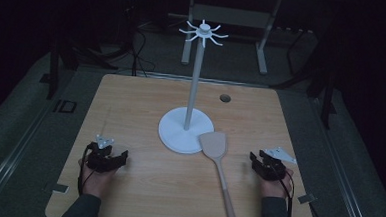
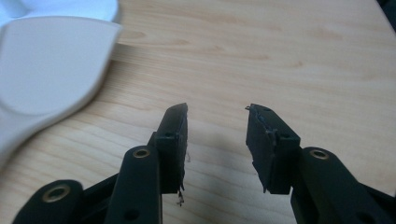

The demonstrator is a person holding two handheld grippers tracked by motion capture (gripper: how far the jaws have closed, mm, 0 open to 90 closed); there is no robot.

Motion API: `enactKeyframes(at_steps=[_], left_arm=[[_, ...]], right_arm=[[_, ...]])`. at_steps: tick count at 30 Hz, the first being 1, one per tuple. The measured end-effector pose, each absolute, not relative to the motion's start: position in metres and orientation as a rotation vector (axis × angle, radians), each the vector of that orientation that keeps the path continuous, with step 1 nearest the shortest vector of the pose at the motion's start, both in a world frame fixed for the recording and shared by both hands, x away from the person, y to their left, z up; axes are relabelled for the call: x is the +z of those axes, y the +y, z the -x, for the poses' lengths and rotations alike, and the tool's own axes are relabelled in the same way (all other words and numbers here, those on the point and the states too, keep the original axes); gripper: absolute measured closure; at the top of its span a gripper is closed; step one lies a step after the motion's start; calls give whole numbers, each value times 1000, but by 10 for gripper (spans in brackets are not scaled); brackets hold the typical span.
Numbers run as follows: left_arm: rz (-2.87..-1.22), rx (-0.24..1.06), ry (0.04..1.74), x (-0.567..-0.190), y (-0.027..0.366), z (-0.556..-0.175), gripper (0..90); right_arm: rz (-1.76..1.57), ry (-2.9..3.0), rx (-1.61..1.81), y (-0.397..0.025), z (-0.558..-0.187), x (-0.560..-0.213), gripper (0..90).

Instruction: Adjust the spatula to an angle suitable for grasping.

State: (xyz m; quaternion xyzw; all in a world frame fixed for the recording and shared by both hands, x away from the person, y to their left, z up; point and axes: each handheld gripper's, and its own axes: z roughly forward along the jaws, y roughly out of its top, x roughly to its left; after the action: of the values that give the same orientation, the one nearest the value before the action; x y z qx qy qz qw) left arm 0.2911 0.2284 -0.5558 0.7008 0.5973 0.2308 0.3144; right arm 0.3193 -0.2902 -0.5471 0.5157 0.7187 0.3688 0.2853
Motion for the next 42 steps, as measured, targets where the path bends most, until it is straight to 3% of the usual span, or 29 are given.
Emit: enactKeyframes(at_steps=[4, 10, 13, 21, 42], left_arm=[[-1850, 607, 1569, -556, 228, -291, 341], [-1844, 602, 1572, -556, 229, -291, 337], [-1849, 603, 1574, -557, 228, -291, 334], [-1857, 591, 1570, -557, 227, -291, 328], [-1853, 596, 1574, -557, 227, -292, 321]], right_arm=[[-1302, 1963, 960, -281, -314, -538, 596], [-1233, 2055, 966, -270, -304, -530, 730], [-1208, 2116, 980, -268, -296, -525, 897], [-1094, 2314, 971, -253, -275, -539, 899], [-902, 2506, 976, -215, -269, -550, 900]])
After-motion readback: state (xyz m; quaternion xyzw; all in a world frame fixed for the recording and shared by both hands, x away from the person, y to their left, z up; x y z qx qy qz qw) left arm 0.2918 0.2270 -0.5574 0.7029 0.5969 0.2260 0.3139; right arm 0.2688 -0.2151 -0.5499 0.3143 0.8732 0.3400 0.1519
